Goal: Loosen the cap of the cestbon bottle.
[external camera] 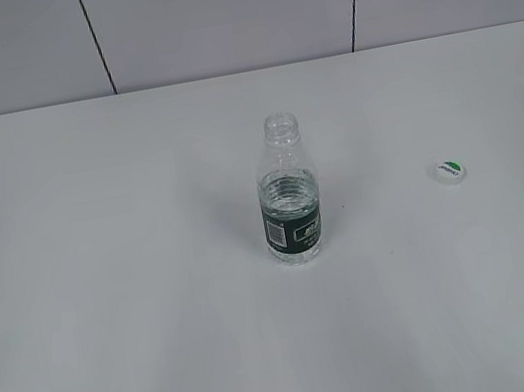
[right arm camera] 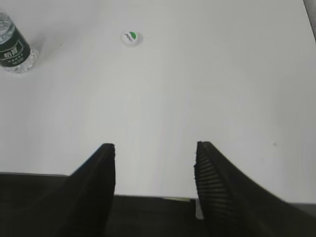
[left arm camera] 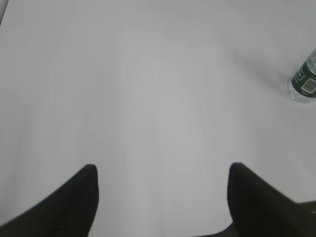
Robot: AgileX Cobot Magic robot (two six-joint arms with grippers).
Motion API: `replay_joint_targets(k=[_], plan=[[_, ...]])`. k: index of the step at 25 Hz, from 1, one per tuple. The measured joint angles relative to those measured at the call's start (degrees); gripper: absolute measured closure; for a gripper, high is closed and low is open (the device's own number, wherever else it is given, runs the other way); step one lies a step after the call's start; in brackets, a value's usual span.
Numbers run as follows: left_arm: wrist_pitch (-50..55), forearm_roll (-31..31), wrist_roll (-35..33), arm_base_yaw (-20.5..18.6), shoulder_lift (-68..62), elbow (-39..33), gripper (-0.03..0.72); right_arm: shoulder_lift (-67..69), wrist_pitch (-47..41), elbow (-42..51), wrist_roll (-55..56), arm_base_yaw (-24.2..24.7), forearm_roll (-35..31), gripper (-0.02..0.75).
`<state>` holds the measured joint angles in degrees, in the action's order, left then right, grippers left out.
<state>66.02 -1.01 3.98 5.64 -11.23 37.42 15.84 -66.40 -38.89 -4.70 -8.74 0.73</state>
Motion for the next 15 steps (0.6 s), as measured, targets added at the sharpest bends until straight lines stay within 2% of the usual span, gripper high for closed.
replay_joint_targets(k=[7,15], plan=[[-0.7,0.0,0.0,0.0,11.1,-5.4,0.19,-12.5,4.3,6.3,-3.5,0.0,-0.1,0.339],[-4.0,2.2,-3.2,0.0,11.6,-7.0,0.19,-16.3,4.6,8.8,-3.6,0.0,-0.1,0.339]])
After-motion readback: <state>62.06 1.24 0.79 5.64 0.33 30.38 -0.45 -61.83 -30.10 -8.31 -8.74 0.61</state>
